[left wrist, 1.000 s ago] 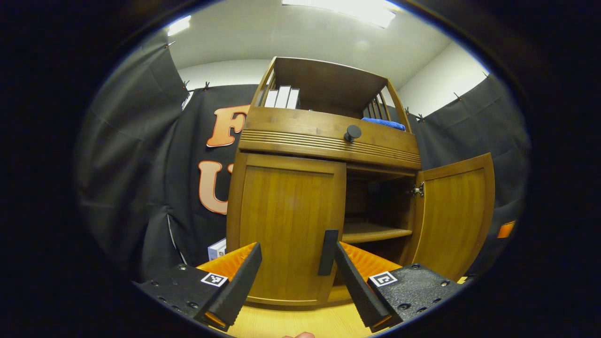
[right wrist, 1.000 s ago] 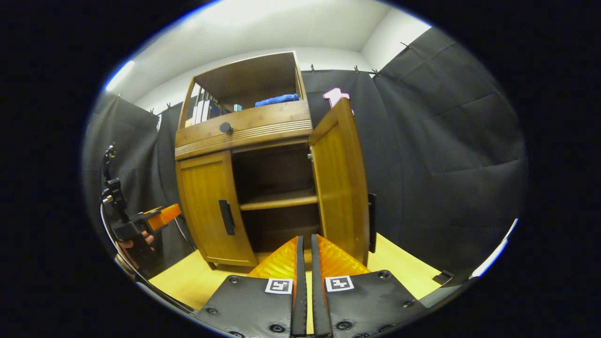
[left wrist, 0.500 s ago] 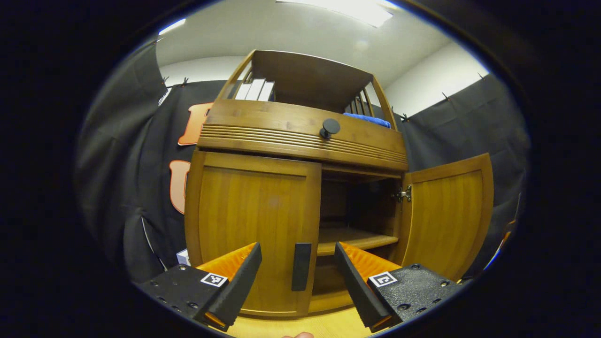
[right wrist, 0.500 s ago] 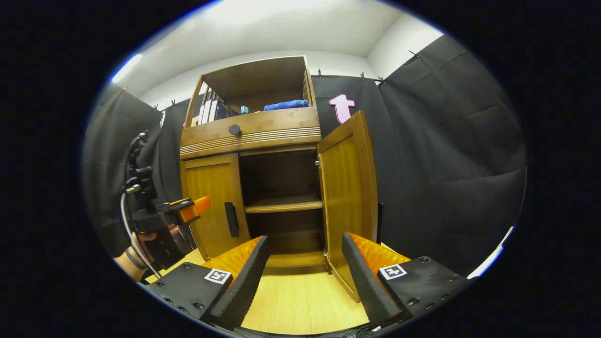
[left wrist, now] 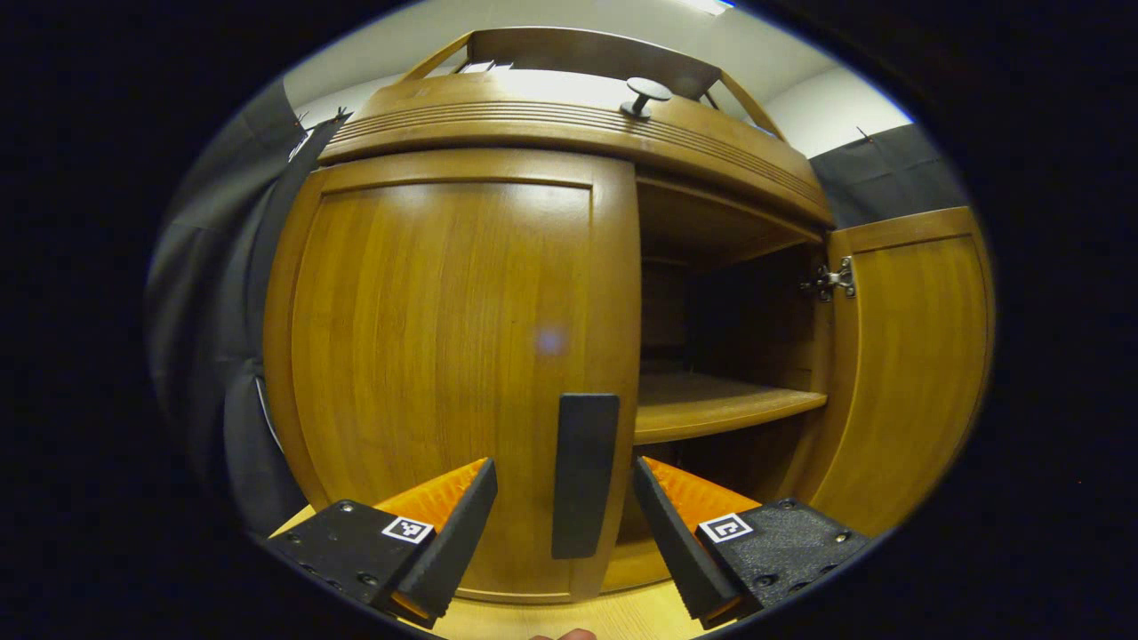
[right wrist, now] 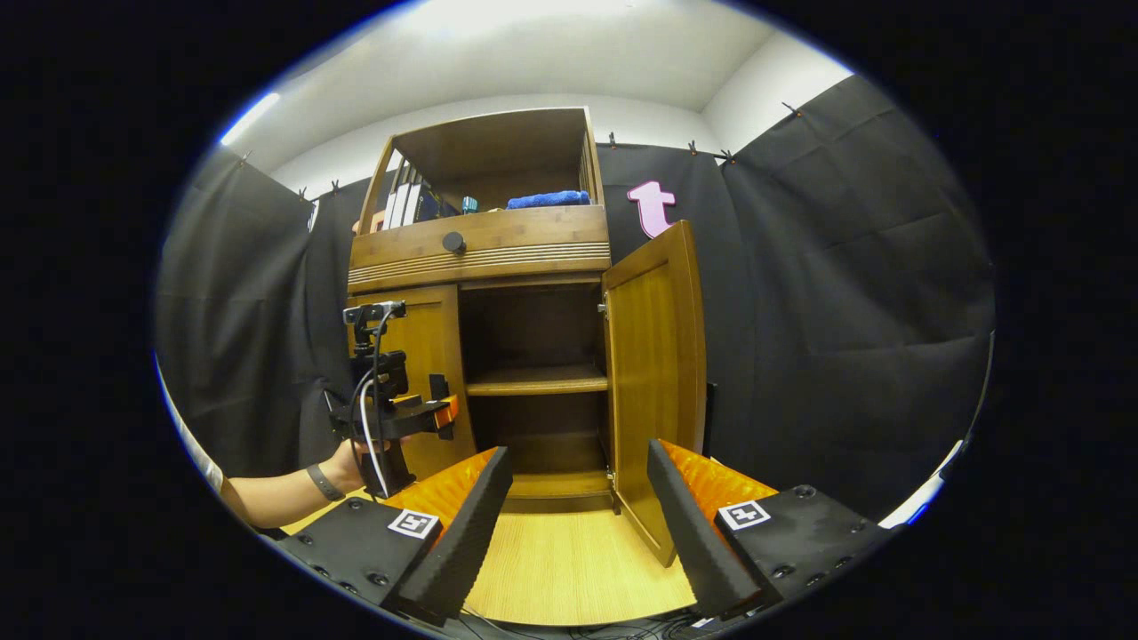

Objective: Open the right door of the double-door shoe cabinet with the right hand, and open the left door with the left hand.

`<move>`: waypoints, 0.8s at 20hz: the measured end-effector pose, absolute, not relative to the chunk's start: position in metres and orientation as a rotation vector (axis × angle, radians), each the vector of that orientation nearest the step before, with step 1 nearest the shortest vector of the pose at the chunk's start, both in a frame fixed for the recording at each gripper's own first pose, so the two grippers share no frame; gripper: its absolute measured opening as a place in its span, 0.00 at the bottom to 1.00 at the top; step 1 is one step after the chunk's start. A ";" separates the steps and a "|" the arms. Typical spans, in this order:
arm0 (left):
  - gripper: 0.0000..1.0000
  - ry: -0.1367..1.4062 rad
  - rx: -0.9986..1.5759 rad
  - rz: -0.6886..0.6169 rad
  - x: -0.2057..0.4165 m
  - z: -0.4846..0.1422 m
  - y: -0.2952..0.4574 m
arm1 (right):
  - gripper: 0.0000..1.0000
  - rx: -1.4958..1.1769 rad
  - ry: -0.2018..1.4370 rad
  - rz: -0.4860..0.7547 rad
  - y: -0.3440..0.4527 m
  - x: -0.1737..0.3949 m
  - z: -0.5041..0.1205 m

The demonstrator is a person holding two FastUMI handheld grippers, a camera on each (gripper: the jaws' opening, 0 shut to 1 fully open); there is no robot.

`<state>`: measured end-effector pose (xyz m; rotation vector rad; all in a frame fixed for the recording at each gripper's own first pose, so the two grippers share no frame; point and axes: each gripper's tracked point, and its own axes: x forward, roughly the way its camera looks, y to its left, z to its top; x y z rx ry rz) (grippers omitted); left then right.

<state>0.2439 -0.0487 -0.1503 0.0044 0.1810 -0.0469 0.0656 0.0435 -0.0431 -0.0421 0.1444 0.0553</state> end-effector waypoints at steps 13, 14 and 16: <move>0.55 0.167 -0.031 -0.093 0.252 -0.169 -0.072 | 0.99 -0.041 0.149 0.070 0.054 0.075 -0.045; 0.42 0.168 -0.017 -0.093 0.255 -0.171 -0.070 | 0.99 -0.042 0.152 0.075 0.056 0.077 -0.046; 0.28 0.181 0.007 -0.101 0.254 -0.169 -0.071 | 0.99 -0.049 0.154 0.084 0.061 0.084 -0.056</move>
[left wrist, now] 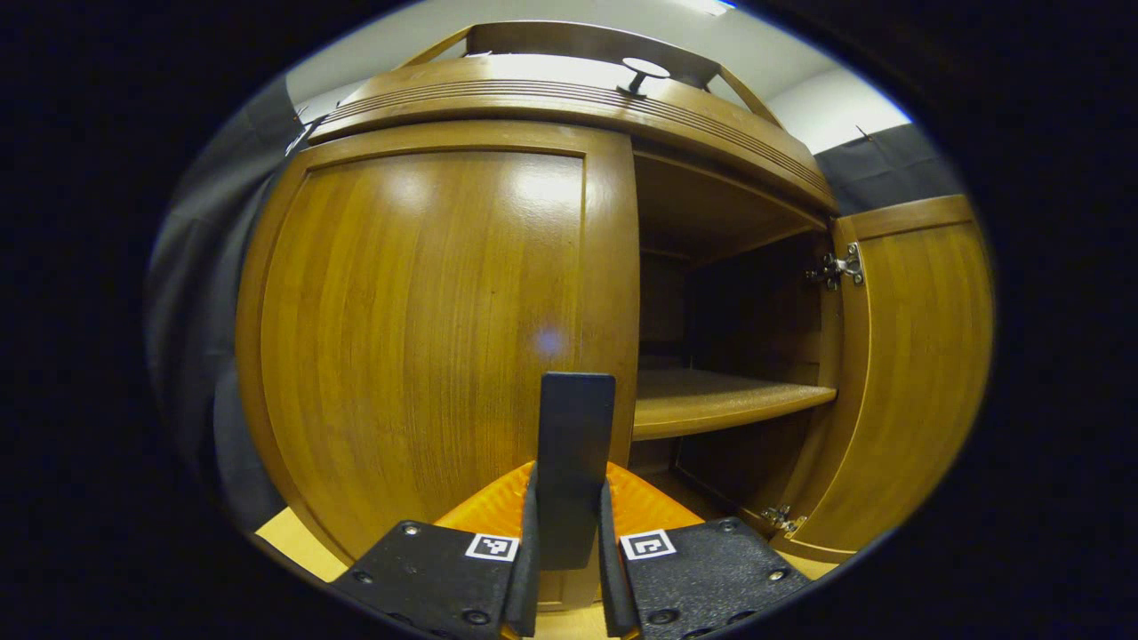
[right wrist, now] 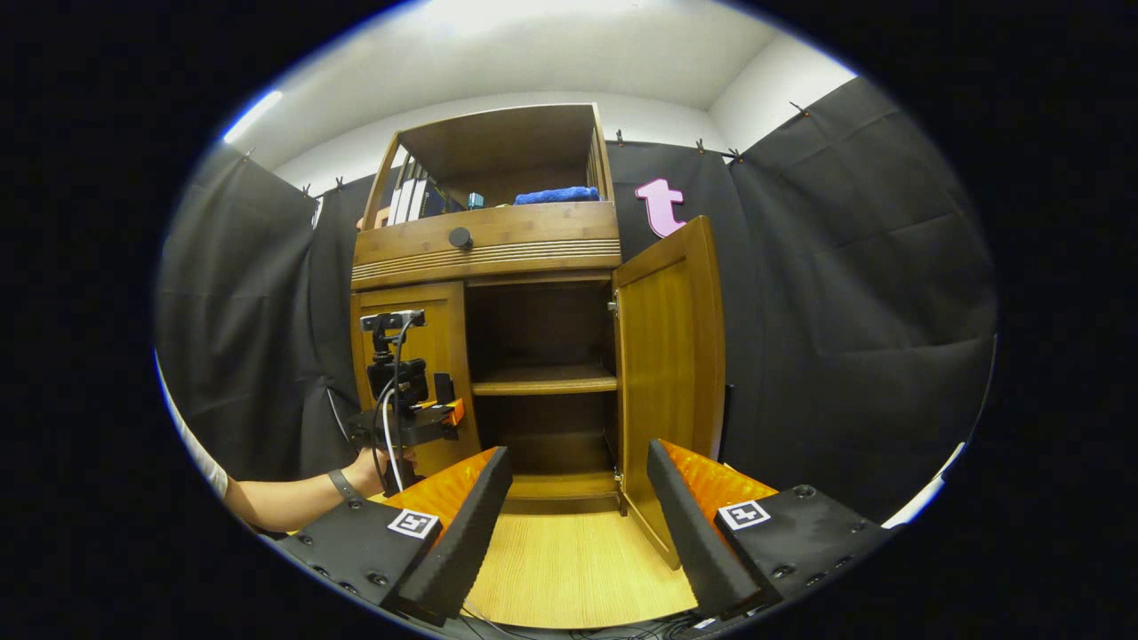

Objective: Open the right door of the double-door shoe cabinet with the right hand, and open the left door with the left hand.

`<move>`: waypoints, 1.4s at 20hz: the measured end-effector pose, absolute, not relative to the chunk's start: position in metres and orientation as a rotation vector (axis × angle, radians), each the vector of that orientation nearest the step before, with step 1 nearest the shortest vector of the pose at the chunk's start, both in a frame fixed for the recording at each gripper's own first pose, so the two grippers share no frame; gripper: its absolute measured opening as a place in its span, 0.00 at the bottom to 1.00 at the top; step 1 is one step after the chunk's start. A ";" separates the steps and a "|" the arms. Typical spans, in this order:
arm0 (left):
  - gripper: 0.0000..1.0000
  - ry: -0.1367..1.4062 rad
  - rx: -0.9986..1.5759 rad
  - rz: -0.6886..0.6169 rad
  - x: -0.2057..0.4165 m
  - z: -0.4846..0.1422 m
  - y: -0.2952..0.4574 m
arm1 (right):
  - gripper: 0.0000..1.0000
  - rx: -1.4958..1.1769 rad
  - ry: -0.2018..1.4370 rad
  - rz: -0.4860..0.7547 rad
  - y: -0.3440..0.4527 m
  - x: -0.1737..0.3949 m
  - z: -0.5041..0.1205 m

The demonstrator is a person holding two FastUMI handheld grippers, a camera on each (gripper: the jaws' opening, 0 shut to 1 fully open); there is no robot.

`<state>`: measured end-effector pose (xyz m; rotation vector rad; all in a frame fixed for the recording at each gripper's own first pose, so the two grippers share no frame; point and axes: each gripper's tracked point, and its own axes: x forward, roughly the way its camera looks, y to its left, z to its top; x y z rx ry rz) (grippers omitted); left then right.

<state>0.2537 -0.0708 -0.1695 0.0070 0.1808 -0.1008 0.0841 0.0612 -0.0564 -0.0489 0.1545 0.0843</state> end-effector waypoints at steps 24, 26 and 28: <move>0.22 0.230 0.143 -0.127 0.067 -0.115 0.041 | 0.99 -0.031 0.180 0.139 0.091 0.097 -0.077; 0.22 0.231 0.145 -0.117 0.070 -0.118 0.037 | 0.99 -0.026 0.185 0.148 0.094 0.098 -0.080; 0.22 0.223 0.151 -0.093 0.067 -0.118 0.043 | 0.99 -0.025 0.187 0.154 0.096 0.099 -0.082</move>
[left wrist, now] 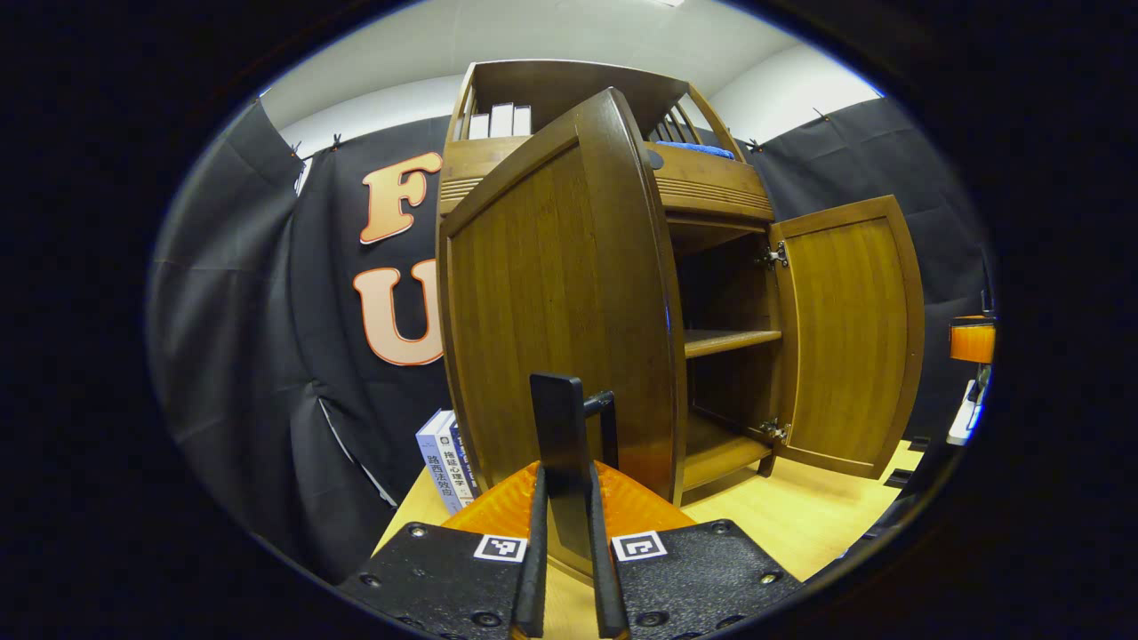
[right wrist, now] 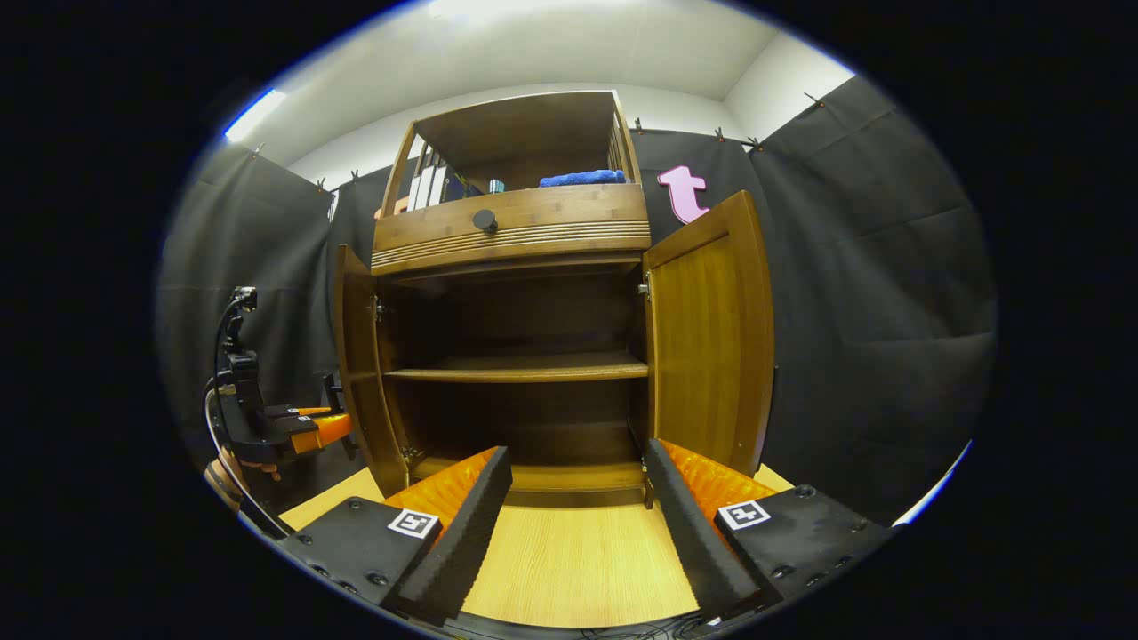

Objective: Open the right door of the double-door shoe cabinet with the right hand, and open the left door with the left hand.

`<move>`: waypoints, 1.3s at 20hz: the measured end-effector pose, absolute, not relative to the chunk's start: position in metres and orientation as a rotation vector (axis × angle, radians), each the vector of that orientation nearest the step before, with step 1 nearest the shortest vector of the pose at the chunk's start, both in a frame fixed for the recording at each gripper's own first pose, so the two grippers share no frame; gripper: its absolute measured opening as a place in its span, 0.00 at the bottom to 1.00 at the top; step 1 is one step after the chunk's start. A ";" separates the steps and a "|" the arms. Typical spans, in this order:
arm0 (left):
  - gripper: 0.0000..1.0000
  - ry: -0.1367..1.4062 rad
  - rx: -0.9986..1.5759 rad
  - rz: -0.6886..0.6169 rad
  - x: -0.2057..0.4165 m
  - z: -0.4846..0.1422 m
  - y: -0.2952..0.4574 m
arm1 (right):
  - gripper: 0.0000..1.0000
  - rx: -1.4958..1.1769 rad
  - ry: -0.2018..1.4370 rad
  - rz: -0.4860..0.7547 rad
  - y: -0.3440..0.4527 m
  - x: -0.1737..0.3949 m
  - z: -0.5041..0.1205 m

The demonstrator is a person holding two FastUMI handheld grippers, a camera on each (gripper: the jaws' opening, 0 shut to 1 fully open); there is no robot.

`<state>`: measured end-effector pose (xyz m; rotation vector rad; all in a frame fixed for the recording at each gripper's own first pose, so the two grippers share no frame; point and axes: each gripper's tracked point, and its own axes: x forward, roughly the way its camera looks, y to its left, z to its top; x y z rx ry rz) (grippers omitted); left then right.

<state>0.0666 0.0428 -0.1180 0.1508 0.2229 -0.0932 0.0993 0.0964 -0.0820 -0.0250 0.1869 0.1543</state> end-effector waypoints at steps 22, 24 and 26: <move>0.13 0.183 0.066 -0.045 0.063 -0.119 0.100 | 0.99 -0.040 0.210 0.205 0.109 0.103 -0.093; 0.20 0.185 0.026 -0.066 0.060 -0.119 0.104 | 0.99 -0.049 0.217 0.212 0.110 0.102 -0.095; 0.18 0.193 0.002 -0.083 0.053 -0.122 0.107 | 0.92 -0.054 0.218 0.217 0.111 0.102 -0.095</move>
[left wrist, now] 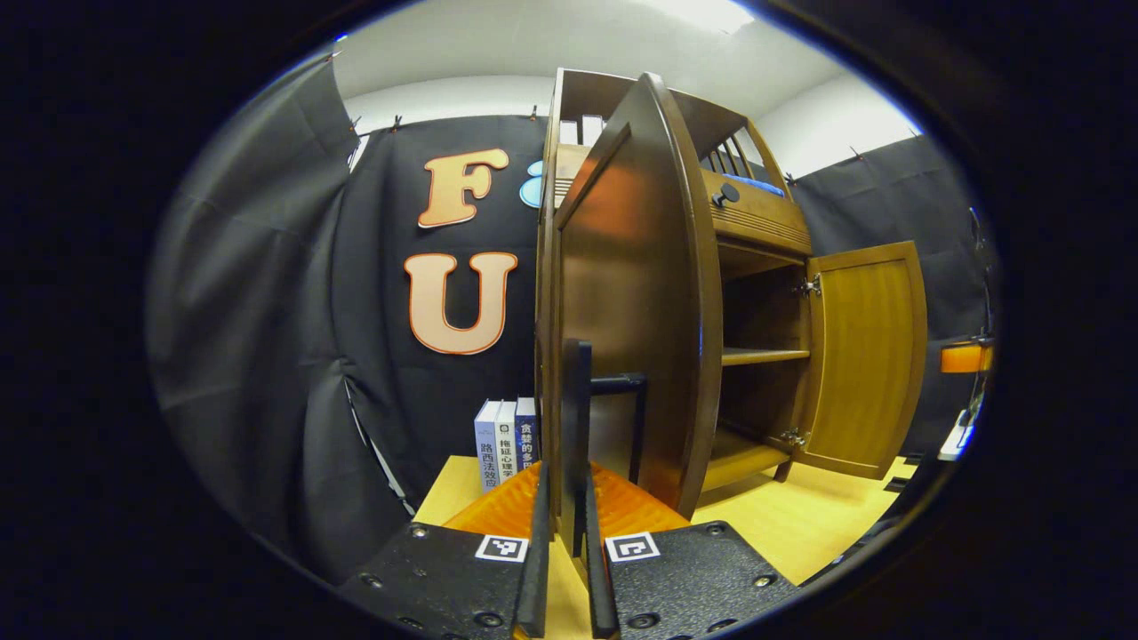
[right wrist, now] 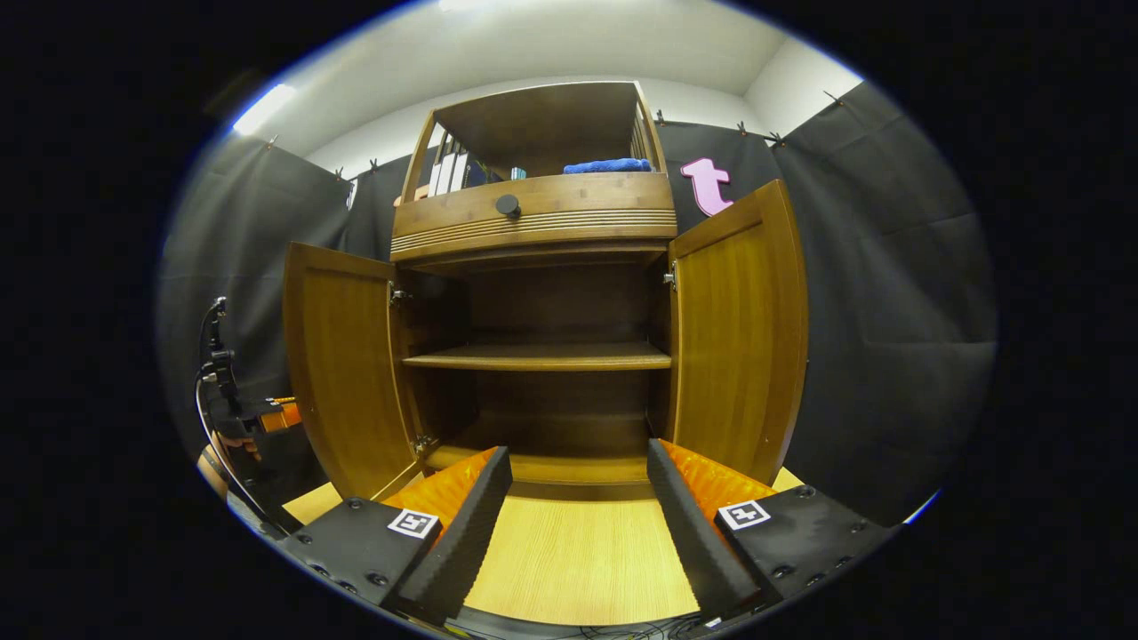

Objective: Open the right door of the double-door shoe cabinet with the right hand, and open the left door with the left hand.

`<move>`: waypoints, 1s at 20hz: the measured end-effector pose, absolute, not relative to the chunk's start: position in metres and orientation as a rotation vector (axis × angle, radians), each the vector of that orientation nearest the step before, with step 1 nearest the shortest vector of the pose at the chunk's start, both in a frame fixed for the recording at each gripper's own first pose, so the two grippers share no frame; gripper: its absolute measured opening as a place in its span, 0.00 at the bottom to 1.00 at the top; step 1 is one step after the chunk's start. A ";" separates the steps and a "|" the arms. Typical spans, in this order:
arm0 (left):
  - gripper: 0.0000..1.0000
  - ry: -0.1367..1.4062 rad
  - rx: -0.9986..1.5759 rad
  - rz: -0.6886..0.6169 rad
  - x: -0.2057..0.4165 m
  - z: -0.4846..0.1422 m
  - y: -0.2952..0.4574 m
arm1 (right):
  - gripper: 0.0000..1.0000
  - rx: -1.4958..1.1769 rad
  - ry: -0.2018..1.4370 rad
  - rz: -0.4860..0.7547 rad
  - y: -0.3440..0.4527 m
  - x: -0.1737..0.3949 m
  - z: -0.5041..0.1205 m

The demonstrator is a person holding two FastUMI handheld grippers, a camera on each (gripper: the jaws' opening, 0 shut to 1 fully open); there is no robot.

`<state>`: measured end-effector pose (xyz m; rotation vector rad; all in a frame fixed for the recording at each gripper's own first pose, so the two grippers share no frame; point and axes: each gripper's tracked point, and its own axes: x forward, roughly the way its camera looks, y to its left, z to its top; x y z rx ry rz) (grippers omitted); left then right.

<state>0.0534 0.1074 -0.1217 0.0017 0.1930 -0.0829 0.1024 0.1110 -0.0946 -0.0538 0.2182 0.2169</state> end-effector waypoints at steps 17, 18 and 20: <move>0.12 0.074 -0.173 -0.447 -0.007 -0.031 -0.079 | 0.99 -0.033 0.208 0.283 0.140 0.103 -0.094; 0.12 0.074 -0.199 -0.447 -0.002 -0.029 -0.090 | 0.99 -0.032 0.203 0.271 0.135 0.102 -0.092; 0.11 0.051 -0.183 -0.387 0.014 -0.025 -0.097 | 0.99 -0.028 0.191 0.241 0.125 0.099 -0.089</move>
